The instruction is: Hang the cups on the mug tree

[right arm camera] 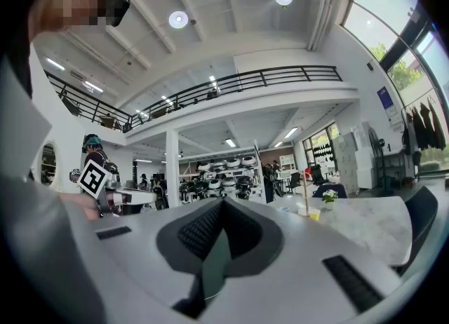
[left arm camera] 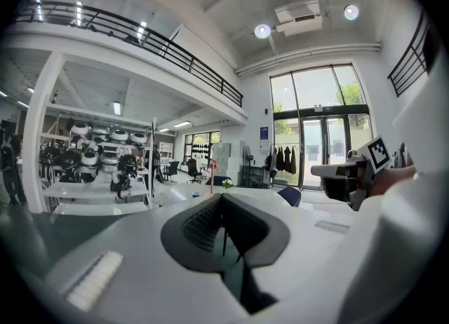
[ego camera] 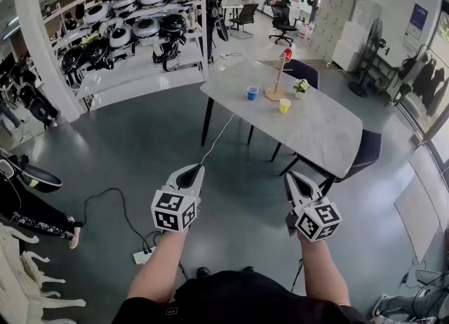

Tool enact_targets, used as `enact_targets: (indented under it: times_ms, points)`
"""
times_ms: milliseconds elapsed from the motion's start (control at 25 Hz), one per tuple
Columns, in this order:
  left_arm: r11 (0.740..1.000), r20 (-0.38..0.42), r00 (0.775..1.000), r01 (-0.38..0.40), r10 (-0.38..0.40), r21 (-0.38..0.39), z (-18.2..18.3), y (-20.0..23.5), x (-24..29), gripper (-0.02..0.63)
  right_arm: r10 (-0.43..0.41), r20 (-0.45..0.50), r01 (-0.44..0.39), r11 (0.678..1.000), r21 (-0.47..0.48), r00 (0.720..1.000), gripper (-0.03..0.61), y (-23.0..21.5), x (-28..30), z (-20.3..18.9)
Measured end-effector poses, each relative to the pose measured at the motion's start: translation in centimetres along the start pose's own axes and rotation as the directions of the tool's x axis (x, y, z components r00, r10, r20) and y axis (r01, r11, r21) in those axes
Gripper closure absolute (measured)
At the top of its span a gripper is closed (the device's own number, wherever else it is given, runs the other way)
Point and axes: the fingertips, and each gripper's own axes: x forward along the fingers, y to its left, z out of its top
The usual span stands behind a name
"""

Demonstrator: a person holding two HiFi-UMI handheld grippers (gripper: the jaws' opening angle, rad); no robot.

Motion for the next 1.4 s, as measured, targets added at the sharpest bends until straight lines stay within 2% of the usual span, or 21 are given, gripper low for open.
enact_targets:
  times_ms: [120,360,520,840,880,1000,1040,1080,1120,1400]
  points:
    - [1.0,0.042,0.999,-0.013,0.012,0.022,1.0,-0.3,-0.2,0.601,0.0,0.004,0.0,1.0,-0.007,1.0,0.568,-0.4,-0.1,0.4]
    - [1.0,0.018,1.0,-0.012,0.011,0.003,0.7,0.3,-0.3,0.601,0.003,-0.001,-0.003,1.0,-0.007,1.0,0.568,0.2,0.2,0.5]
    - [1.0,0.013,1.0,-0.008,0.008,0.006,0.4,0.5,-0.4,0.6,0.03,0.029,-0.03,0.999,0.014,0.999,0.568,0.9,0.2,0.8]
    - [1.0,0.038,0.999,0.021,-0.022,0.014,0.7,0.6,-0.5,0.595,0.031,0.001,-0.031,0.999,0.026,1.0,0.566,1.4,0.7,0.1]
    - [1.0,0.037,0.999,0.022,-0.022,0.013,0.7,0.6,-0.5,0.585,0.03,-0.001,-0.03,0.999,0.03,1.0,0.566,1.3,0.7,0.0]
    - [1.0,0.03,0.999,0.013,-0.014,0.009,0.3,1.0,-0.5,0.496,0.017,-0.02,-0.016,0.999,0.035,1.0,0.558,1.1,1.0,-0.5]
    - [1.0,0.03,1.0,0.007,-0.007,0.009,0.3,1.2,-0.6,0.483,0.012,-0.026,-0.011,0.999,0.04,1.0,0.533,1.0,1.1,-0.7]
    - [1.0,0.029,1.0,0.003,-0.004,0.008,0.2,1.4,-0.6,0.469,0.008,-0.032,-0.007,0.999,0.046,0.999,0.466,0.9,1.3,-0.8]
    - [1.0,0.027,1.0,0.002,-0.002,0.007,0.2,1.5,-0.6,0.458,0.007,-0.037,-0.005,0.999,0.051,0.999,0.445,0.9,1.4,-0.9]
    - [1.0,0.01,1.0,0.003,-0.003,0.005,-0.5,2.2,-1.1,0.395,0.027,-0.049,-0.024,0.998,0.052,0.998,0.402,2.0,2.1,-1.3]
